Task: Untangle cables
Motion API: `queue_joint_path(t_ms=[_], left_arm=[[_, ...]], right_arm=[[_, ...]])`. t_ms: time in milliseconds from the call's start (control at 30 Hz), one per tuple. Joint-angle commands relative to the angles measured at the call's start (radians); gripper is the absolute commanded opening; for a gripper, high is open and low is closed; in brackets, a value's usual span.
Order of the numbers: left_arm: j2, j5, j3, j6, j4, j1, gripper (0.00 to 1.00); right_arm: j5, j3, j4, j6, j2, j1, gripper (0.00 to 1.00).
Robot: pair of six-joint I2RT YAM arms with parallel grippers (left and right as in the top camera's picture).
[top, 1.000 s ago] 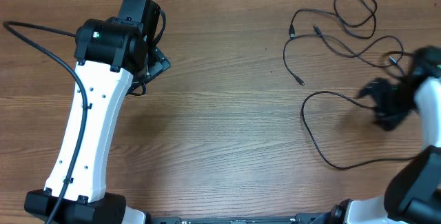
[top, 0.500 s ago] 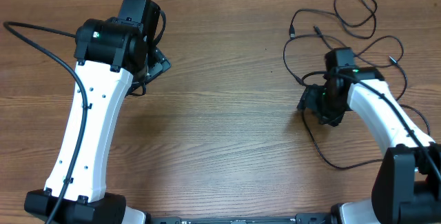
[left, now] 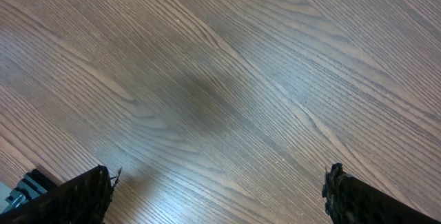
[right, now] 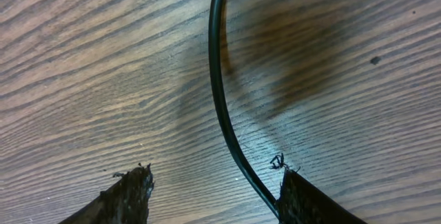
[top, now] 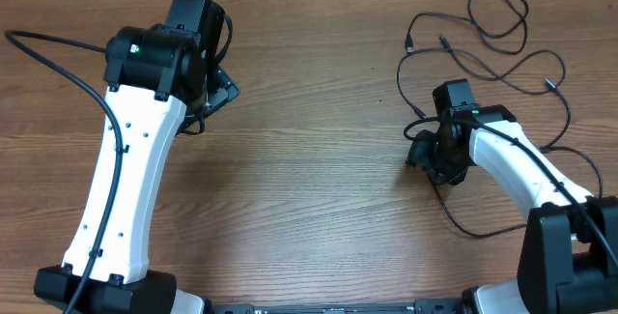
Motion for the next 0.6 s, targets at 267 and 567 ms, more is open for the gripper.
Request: queue_joint_path(t_ms=[267,567], left_arm=[[0.008,0.000,-0.005,0.019,-0.005,-0.002,1.00],[0.008,0.000,-0.005,0.019,-0.010,-0.002,1.00]], right_arm=[[0.110,-0.006,0.016,-0.001,0.003,0.000,0.50],[0.081,-0.039,0.028,-0.002,0.046,0.001,0.51]])
